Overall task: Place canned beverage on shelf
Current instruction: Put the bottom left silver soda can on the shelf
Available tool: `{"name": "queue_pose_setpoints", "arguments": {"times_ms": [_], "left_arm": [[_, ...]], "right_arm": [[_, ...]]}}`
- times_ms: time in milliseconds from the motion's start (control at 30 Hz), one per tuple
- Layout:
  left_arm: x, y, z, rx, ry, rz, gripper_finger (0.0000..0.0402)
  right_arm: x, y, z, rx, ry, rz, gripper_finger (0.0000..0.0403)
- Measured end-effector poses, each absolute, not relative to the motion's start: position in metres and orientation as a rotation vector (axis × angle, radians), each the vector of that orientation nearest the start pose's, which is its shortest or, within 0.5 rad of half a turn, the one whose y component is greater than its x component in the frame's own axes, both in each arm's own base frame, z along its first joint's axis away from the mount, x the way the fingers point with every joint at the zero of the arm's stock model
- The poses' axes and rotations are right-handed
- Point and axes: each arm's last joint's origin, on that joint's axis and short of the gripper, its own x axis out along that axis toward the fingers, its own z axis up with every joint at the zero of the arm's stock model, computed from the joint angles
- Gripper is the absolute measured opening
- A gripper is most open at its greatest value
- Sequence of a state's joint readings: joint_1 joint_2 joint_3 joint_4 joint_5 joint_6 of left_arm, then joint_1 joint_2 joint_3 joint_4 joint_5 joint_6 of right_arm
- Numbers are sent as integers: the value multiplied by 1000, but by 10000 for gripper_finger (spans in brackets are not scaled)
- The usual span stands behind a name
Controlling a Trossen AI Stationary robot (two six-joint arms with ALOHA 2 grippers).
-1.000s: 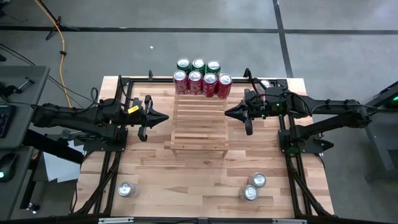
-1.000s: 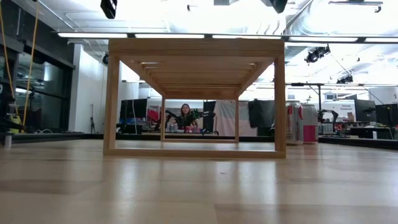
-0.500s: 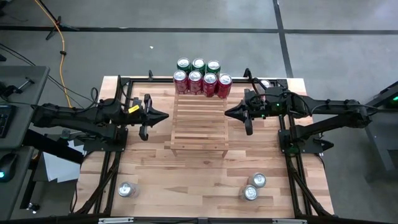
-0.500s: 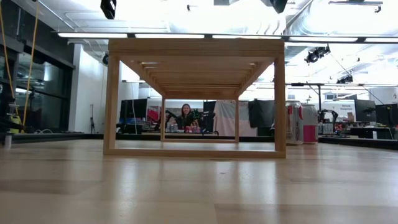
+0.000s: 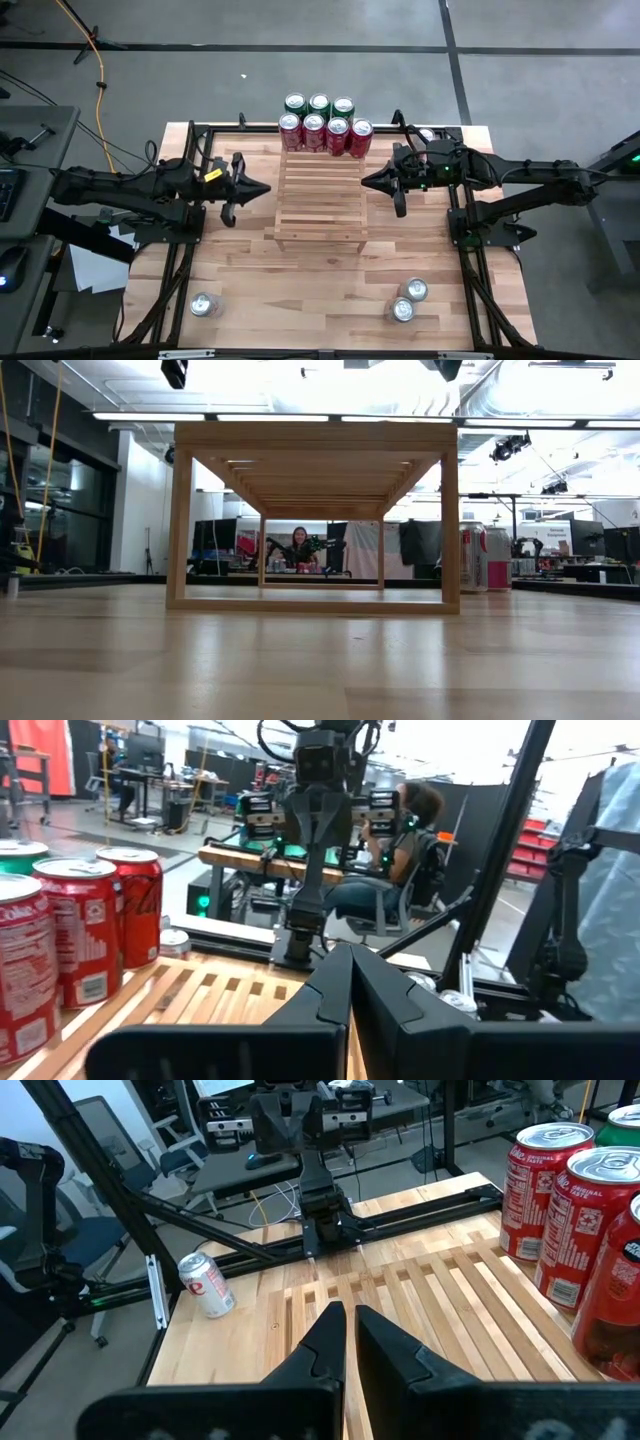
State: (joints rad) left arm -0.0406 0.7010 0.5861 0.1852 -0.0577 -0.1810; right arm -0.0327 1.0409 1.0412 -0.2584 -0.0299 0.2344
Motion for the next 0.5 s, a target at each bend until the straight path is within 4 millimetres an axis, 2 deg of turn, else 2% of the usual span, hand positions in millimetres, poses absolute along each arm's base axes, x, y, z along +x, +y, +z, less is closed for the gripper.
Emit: {"name": "queue_pose_setpoints", "arguments": {"times_ms": [333, 500], "left_arm": [[165, -9, 312, -177, -58, -118, 0], [165, -9, 312, -178, -58, -125, 0]], "right_arm": [[225, -6, 367, 241, 256, -33, 12], [225, -6, 367, 261, 256, -35, 12]]}}
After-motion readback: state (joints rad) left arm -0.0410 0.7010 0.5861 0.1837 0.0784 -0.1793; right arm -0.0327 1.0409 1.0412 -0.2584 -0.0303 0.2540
